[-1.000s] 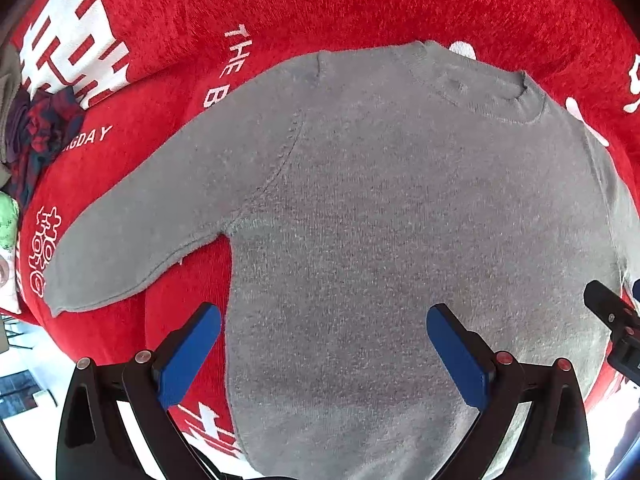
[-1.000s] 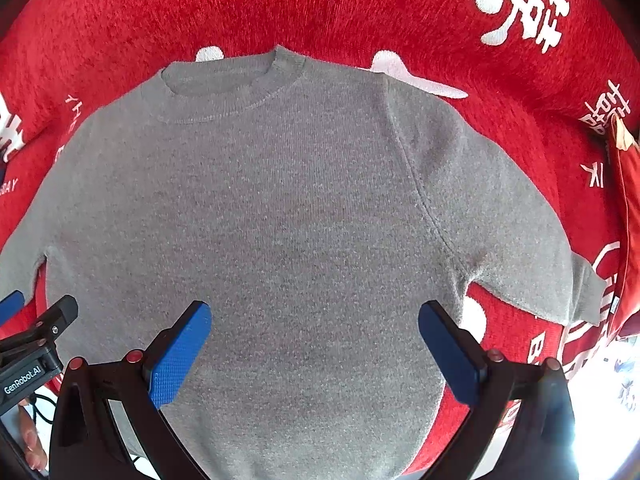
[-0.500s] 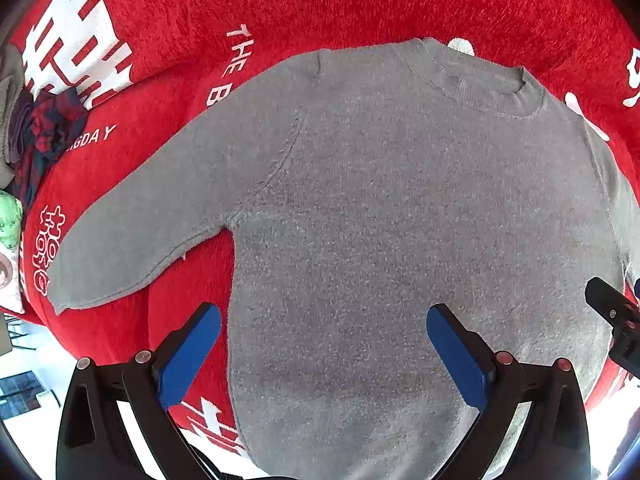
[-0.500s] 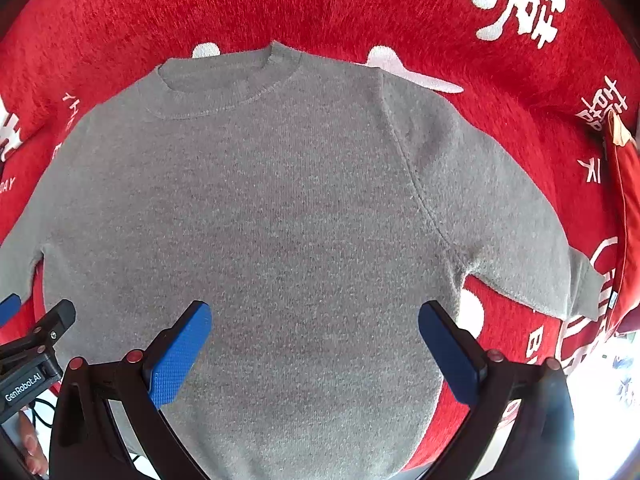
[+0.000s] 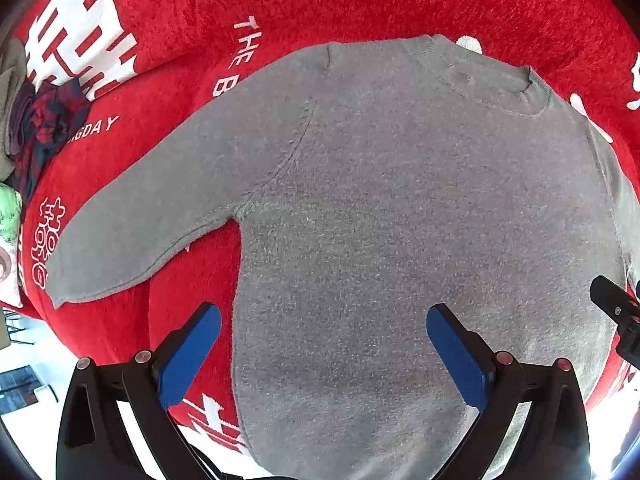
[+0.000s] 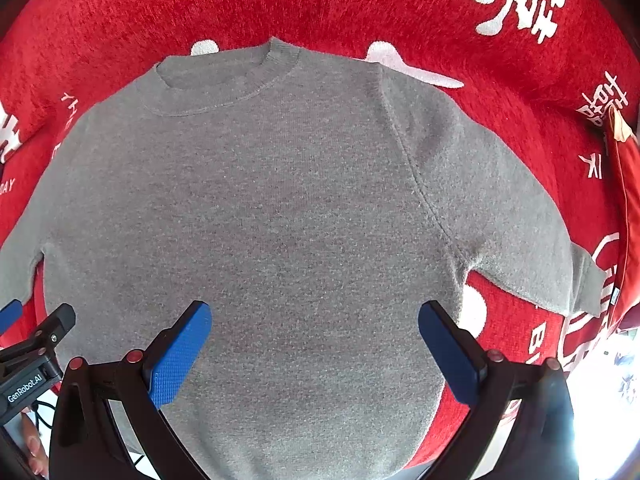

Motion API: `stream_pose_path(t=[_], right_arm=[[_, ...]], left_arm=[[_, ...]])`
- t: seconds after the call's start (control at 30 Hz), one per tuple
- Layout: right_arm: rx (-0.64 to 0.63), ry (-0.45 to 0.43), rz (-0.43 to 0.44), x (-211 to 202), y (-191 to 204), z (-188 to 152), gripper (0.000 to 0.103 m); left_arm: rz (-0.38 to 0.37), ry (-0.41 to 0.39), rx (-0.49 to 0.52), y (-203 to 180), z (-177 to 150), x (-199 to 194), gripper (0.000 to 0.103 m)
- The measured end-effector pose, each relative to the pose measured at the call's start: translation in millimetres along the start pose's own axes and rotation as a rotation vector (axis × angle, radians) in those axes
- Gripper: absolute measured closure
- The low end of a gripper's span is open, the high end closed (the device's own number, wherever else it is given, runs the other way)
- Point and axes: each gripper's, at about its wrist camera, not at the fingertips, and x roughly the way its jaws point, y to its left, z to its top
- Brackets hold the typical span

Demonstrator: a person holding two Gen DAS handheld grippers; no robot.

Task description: Fold small clothes

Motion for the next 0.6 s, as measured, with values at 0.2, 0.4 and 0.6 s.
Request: stream_pose_path(t=[0.2, 0.4, 0.6], right_arm=[[-0.015, -0.004, -0.002, -2.3, 5.1, -1.1, 0.000], [-0.008, -0.005, 0.005, -4.8, 7.8, -2.8, 0.000], [-0.018, -0.006, -0.001, -5.6, 10.9, -3.7, 0.000]], left_arm=[[-0.001, -0.002, -0.004, 4.0, 0.1, 0.8, 0.000], [-0.006, -0.003, -0.014, 5.9, 0.1, 0.4, 0.000], [-0.005, -0.005, -0.021, 7.8, 0.5, 0.7, 0.000]])
